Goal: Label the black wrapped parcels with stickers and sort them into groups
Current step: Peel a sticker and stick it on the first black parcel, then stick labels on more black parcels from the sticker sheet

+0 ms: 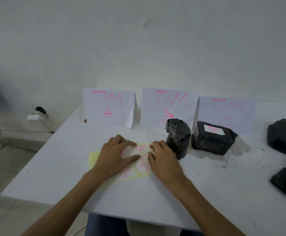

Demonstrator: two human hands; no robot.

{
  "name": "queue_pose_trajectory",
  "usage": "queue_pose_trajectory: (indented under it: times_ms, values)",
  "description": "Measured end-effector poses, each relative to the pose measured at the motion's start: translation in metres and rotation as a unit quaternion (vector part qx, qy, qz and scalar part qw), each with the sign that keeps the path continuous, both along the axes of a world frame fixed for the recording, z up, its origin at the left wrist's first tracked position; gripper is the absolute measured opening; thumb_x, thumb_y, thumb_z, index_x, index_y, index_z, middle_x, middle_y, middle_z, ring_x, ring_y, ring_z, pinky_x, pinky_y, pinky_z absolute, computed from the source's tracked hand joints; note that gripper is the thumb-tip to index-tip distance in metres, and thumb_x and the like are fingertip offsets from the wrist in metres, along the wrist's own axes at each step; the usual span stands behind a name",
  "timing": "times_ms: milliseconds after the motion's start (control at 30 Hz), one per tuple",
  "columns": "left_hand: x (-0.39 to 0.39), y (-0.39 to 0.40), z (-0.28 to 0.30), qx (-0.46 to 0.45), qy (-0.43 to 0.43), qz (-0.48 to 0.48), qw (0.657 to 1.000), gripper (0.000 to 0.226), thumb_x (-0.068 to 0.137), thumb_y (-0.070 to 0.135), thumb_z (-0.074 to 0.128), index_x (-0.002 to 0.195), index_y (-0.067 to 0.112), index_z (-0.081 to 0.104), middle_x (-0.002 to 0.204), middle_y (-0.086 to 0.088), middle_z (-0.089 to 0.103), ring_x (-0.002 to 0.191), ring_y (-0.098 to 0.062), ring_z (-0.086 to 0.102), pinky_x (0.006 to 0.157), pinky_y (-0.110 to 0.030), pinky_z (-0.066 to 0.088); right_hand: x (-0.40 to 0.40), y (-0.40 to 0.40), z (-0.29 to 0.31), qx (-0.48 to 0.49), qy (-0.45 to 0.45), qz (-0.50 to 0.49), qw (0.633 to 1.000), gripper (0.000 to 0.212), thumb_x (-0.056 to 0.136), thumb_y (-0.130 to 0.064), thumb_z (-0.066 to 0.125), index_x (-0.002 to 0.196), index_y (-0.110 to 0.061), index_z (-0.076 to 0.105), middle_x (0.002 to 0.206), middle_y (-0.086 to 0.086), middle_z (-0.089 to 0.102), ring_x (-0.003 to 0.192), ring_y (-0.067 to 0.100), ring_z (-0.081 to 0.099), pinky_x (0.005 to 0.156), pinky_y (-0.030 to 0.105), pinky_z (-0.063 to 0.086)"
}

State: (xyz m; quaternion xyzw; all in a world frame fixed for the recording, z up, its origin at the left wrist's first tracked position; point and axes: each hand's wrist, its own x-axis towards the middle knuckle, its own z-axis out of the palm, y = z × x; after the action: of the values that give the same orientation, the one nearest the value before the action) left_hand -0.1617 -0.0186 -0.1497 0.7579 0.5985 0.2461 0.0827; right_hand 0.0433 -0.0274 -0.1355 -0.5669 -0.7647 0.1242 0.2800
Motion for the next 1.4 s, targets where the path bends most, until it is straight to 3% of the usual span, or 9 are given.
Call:
queue_pose_trajectory:
  times_ms: [133, 267, 633, 800, 900, 1033, 1133, 1267, 1400]
  values:
    - [0.001, -0.002, -0.006, 0.036, -0.003, 0.009, 0.999, 0.055, 0.078, 0.077, 0.052, 0.12, 0.044, 0.066, 0.098, 0.018, 0.046, 0.095, -0.005, 0.049, 0.09, -0.03, 0.041, -0.009, 0.009, 0.006, -0.035, -0.04, -0.058, 0.997, 0.016, 0.1, -0.02, 0.055, 0.094, -0.006, 0.06, 0.097, 0.008, 0.06, 0.087, 0.027, 0.061, 0.074, 0.038, 0.049]
    - [0.004, -0.003, -0.007, 0.047, 0.007, 0.006, 0.999, 0.057, 0.08, 0.075, 0.05, 0.121, 0.04, 0.067, 0.1, 0.016, 0.047, 0.096, -0.009, 0.05, 0.09, -0.033, 0.044, -0.016, 0.012, 0.009, -0.062, -0.065, -0.082, 0.993, 0.019, 0.101, -0.026, 0.054, 0.101, -0.009, 0.061, 0.106, 0.007, 0.06, 0.095, 0.027, 0.061, 0.072, 0.032, 0.043]
    - [0.005, -0.005, -0.01, 0.069, 0.035, 0.01, 0.997, 0.052, 0.084, 0.071, 0.05, 0.12, 0.037, 0.068, 0.1, 0.012, 0.05, 0.093, -0.011, 0.052, 0.085, -0.031, 0.044, -0.026, 0.009, 0.011, -0.063, 0.027, -0.11, 0.992, 0.012, 0.095, -0.031, 0.062, 0.095, -0.019, 0.059, 0.096, -0.005, 0.065, 0.086, 0.02, 0.063, 0.071, 0.038, 0.056]
    - [0.004, -0.003, -0.01, 0.055, 0.042, 0.008, 0.998, 0.055, 0.084, 0.073, 0.047, 0.122, 0.039, 0.066, 0.102, 0.014, 0.049, 0.095, -0.01, 0.049, 0.088, -0.031, 0.043, -0.026, 0.011, 0.006, -0.04, 0.155, -0.073, 0.984, 0.01, 0.091, -0.02, 0.067, 0.086, -0.019, 0.059, 0.078, -0.01, 0.065, 0.074, 0.009, 0.064, 0.069, 0.034, 0.059]
    - [0.005, -0.003, -0.009, 0.055, 0.046, 0.012, 0.997, 0.058, 0.084, 0.073, 0.046, 0.121, 0.033, 0.066, 0.103, 0.012, 0.052, 0.095, -0.011, 0.05, 0.085, -0.029, 0.042, -0.028, 0.007, 0.01, -0.013, 0.248, -0.018, 0.969, 0.012, 0.094, -0.019, 0.066, 0.086, -0.018, 0.057, 0.08, -0.009, 0.065, 0.078, 0.008, 0.065, 0.064, 0.023, 0.056]
    - [0.005, -0.005, -0.006, 0.067, 0.041, 0.009, 0.997, 0.055, 0.083, 0.068, 0.047, 0.116, 0.029, 0.068, 0.099, 0.011, 0.053, 0.091, -0.013, 0.051, 0.081, -0.03, 0.042, -0.026, -0.001, 0.012, -0.005, 0.322, 0.037, 0.946, 0.012, 0.094, -0.012, 0.066, 0.09, -0.017, 0.056, 0.082, -0.006, 0.062, 0.078, 0.014, 0.065, 0.058, 0.023, 0.054]
    - [0.006, -0.006, -0.003, 0.062, 0.029, 0.004, 0.998, 0.051, 0.083, 0.064, 0.048, 0.117, 0.032, 0.068, 0.101, 0.011, 0.054, 0.095, -0.013, 0.054, 0.084, -0.032, 0.044, -0.011, -0.01, 0.011, -0.037, 0.333, 0.052, 0.941, 0.02, 0.089, -0.008, 0.072, 0.093, -0.017, 0.054, 0.084, -0.005, 0.061, 0.074, 0.012, 0.064, 0.057, 0.026, 0.055]
    - [0.005, -0.007, -0.004, 0.075, 0.047, -0.009, 0.996, 0.047, 0.085, 0.044, 0.041, 0.119, 0.026, 0.069, 0.101, 0.009, 0.054, 0.096, -0.016, 0.056, 0.086, -0.038, 0.046, 0.027, -0.022, 0.012, -0.164, 0.371, 0.08, 0.911, 0.034, 0.086, -0.001, 0.076, 0.108, -0.019, 0.057, 0.092, 0.005, 0.061, 0.068, 0.014, 0.062, 0.062, 0.038, 0.062]
    - [0.015, -0.006, 0.01, 0.056, 0.03, 0.01, 0.998, 0.054, 0.088, 0.042, 0.028, 0.117, 0.022, 0.069, 0.098, 0.01, 0.055, 0.098, -0.016, 0.058, 0.089, -0.033, 0.038, 0.073, -0.025, 0.014, -0.235, 0.387, 0.082, 0.888, 0.021, 0.089, 0.001, 0.074, 0.106, -0.011, 0.071, 0.102, 0.019, 0.068, 0.082, 0.027, 0.07, 0.067, 0.039, 0.062]
